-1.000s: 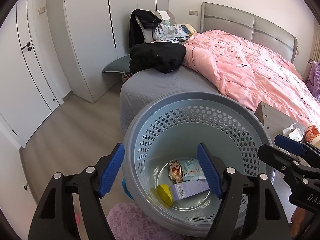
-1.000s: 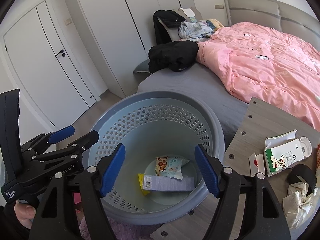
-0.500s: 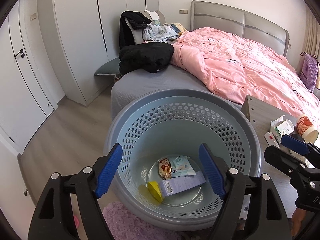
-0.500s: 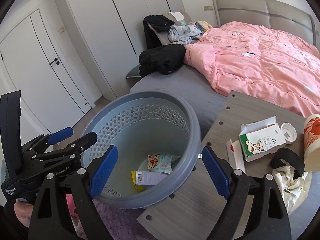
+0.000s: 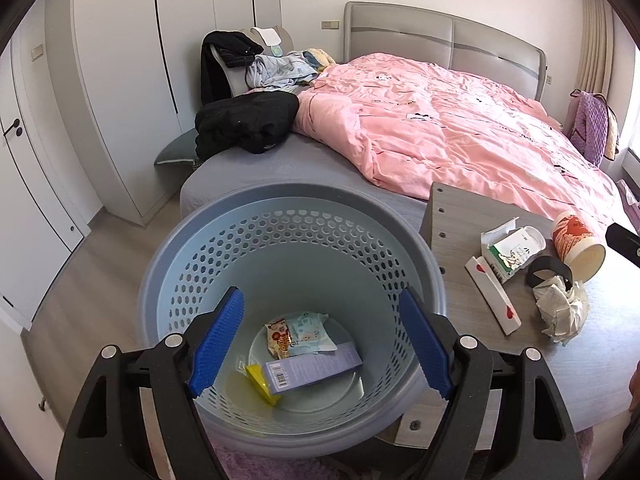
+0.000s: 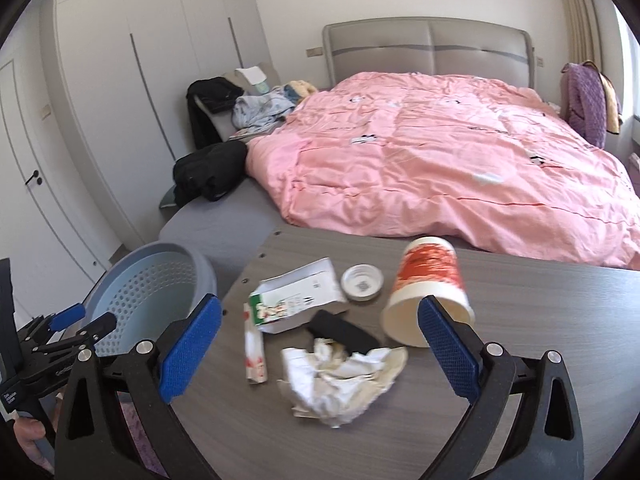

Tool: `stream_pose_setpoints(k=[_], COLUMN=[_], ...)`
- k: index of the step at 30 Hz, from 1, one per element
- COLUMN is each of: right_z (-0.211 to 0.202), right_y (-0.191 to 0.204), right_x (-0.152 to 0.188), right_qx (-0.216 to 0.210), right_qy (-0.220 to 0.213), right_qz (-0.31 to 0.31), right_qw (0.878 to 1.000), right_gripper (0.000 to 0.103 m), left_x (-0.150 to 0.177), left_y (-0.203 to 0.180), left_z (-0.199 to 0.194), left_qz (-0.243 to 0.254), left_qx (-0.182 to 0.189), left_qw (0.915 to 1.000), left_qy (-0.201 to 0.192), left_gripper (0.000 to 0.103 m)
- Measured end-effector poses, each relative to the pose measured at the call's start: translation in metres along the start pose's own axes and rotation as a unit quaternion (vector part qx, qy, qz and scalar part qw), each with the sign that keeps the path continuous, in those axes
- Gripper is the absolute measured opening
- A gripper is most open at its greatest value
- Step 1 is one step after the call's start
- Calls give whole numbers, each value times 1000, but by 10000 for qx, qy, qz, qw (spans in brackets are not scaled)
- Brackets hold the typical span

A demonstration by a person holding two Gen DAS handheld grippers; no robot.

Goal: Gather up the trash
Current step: 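Reach the right tool to the red-and-white paper cup and grasp it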

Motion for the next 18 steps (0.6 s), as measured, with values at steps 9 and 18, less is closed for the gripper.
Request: stream_pose_setpoints(k=[9,18], right_z=[45,91], right_y=[-57,-70], right_x=[0,13], right_qx=[453,525], right_qy=[566,1468], right_qz=[108,301], right_qw=[9973,9873], right_gripper=[97,97], left_x=[5,5], left_y=[-41,-59], left_z=[1,2], left_qz=[220,284], left_qx=[232,294], left_qw=[9994,9991], left_qy=[99,140], left_gripper=[76,76])
Point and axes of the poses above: each gripper's, at about its wrist camera, not at the fingertips, and z roughly the way its jaws point, y to its left, x to its underside, the point moved 8 cm from there along z, roughly the way its jaws point, and after that the axes turned 12 degrees about -y, right-handed, at the moved point
